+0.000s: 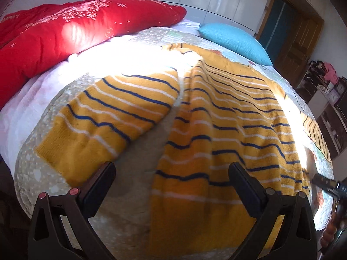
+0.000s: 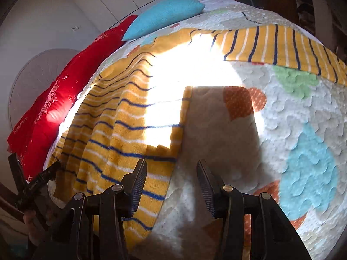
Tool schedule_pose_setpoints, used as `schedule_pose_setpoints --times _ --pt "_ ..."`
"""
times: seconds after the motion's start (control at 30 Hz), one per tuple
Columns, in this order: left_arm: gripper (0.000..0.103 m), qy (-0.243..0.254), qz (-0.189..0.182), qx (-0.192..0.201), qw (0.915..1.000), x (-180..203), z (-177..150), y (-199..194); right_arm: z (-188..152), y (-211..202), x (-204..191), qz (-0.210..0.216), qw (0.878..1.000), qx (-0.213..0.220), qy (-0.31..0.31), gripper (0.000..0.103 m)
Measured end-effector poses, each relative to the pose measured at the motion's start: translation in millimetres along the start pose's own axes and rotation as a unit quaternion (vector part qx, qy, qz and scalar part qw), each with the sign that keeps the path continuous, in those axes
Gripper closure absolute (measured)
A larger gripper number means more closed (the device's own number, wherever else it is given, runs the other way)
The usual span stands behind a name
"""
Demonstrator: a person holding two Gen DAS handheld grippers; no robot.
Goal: Fold small clothes
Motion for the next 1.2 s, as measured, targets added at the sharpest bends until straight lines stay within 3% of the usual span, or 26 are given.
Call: schedule_pose_setpoints --times 0.13,0.23,0.33,0.37,0.4,0.43,0.47,0.5,0.6,0.8,0.93,0.97,1.0,1.07,1.2 --pt "0.0 -0.026 -0.011 0.002 0.9996 -19.9 1.9 -2.3 -30.4 -3.0 -10.5 0.018 1.0 -0.006 0.008 0.05" --pt "0.0 0.005 -0.022 -0.013 0.9997 -9.0 2.1 9.6 -43.8 -7.5 -15.9 0.03 0.999 0.0 0.013 0.049" --pt "0.0 0.035 -0.01 -0.034 0.9988 7.9 -3.0 25.4 -46.1 -6.0 -28.9 0.033 0.999 0.012 0.013 0.047" --pt "0.013 0.042 -0.009 -0.038 0.9984 14.4 -5.3 27.2 -46.6 -5.5 -36.0 0.034 0.999 0.015 0.009 0.049" --pt "0.051 0.05 -0.005 -0.044 0.9978 19.9 -6.5 28.5 -47.6 -4.1 -43.5 0.03 0.999 0.018 0.002 0.053" --pt "0.071 0.057 0.002 -0.055 0.9969 24.0 -7.5 30.3 -48.9 -2.5 -50.8 0.03 0.999 0.019 -0.008 0.079" --pt "0.089 0.054 -0.003 -0.063 0.9966 27.2 -7.4 30.1 -49.6 0.3 -56.7 0.038 0.999 0.01 -0.017 0.092" --pt "0.091 0.047 -0.009 -0.066 0.9967 29.3 -6.1 27.4 -49.0 1.5 -59.0 0.048 0.999 0.0 -0.015 0.092" --pt "0.092 0.041 -0.019 -0.067 0.9967 35.1 -3.6 9.0 -44.5 -18.5 -47.1 0.063 0.998 0.008 -0.008 0.092" --pt "0.09 0.024 -0.041 -0.073 0.9962 40.7 -29.7 -29.4 -63.3 -66.7 0.6 0.037 0.999 0.017 -0.006 0.091" --pt "0.089 0.02 -0.023 -0.076 0.9966 26.7 -44.4 -33.3 -76.3 -65.4 14.6 -0.014 1.0 0.016 -0.014 0.086" --pt "0.085 0.016 -0.026 -0.073 0.9968 23.6 -44.2 -37.4 -75.9 -69.0 17.6 -0.022 0.999 0.022 -0.012 0.085" --pt "0.074 0.011 -0.027 -0.066 0.9974 19.4 -42.1 -42.2 -74.2 -73.1 20.7 -0.028 0.999 0.03 -0.009 0.081" --pt "0.057 0.004 -0.009 -0.039 0.9992 5.2 -31.3 -53.8 -68.3 -78.8 28.0 -0.039 0.998 0.04 0.002 0.068" --pt "0.029 -0.026 0.058 0.013 0.9979 -42.0 -2.4 -66.8 -55.7 -75.5 29.9 -0.052 0.998 0.039 -0.003 0.067"
Point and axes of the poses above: each gripper's, at about its wrist camera, not at the fingertips, and y roughly the way its jaws point, x to its right, z to its top, the point moved 7 cm from there along y, roughly the way its jaws point, and after that the axes turned 15 degrees about -z, right-handed, at the moved point
